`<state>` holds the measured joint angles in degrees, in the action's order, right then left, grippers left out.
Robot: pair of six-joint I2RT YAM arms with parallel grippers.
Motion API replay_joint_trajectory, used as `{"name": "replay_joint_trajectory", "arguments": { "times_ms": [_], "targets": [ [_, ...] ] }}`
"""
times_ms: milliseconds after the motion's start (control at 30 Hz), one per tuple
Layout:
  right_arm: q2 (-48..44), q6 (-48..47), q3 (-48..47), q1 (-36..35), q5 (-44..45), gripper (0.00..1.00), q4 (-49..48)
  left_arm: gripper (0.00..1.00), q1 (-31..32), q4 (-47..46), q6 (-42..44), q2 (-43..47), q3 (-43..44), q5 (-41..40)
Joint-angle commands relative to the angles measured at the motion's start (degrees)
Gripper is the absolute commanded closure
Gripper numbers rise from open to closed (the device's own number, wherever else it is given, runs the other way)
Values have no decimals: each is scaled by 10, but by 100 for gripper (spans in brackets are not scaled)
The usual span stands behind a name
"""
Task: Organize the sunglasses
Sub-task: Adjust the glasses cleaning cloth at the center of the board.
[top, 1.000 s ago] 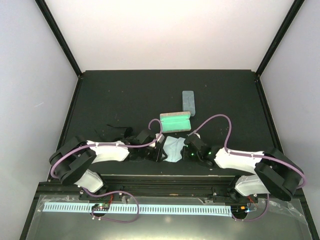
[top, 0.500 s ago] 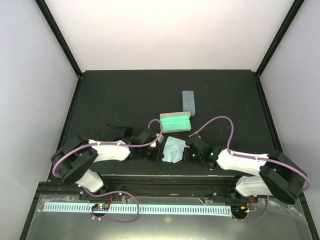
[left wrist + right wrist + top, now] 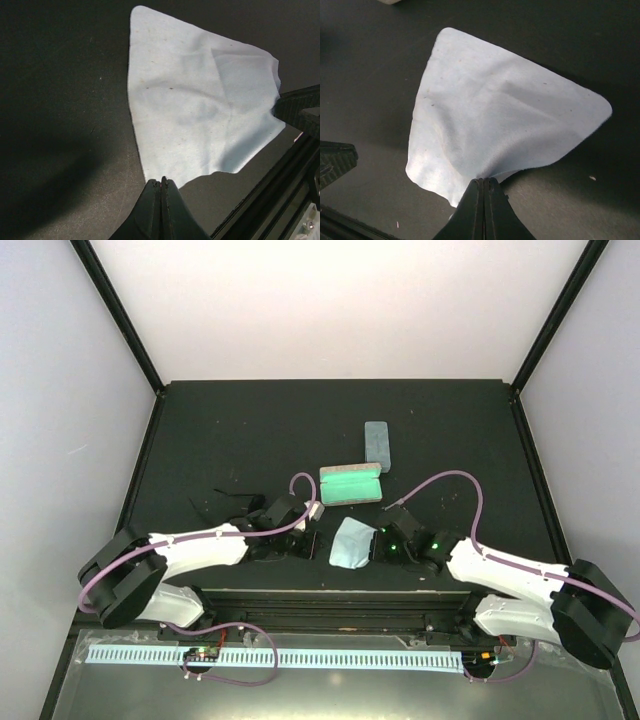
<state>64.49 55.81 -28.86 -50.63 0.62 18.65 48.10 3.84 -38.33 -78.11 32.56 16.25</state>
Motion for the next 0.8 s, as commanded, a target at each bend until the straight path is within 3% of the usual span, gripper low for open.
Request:
{"name": "replay_joint_trajectory", "arguments": {
  "times_ms": [0,100,167,433,767],
  "targets": [
    [1,31,-19,1,31,93,58,98,3,15,9,2,13,-9],
    [16,20,-28,0,75,72,84,97,3,4,10,-7,13,4],
    [21,3,-27,0,83,65,77,95,3,-2,9,-11,14,11],
    [27,-34,-23,0,82,63,71,87,3,-34,18,-32,21,55],
    [110,-62,-51,1,104,66,40,86,3,-76,21,-90,47,94]
  ]
}}
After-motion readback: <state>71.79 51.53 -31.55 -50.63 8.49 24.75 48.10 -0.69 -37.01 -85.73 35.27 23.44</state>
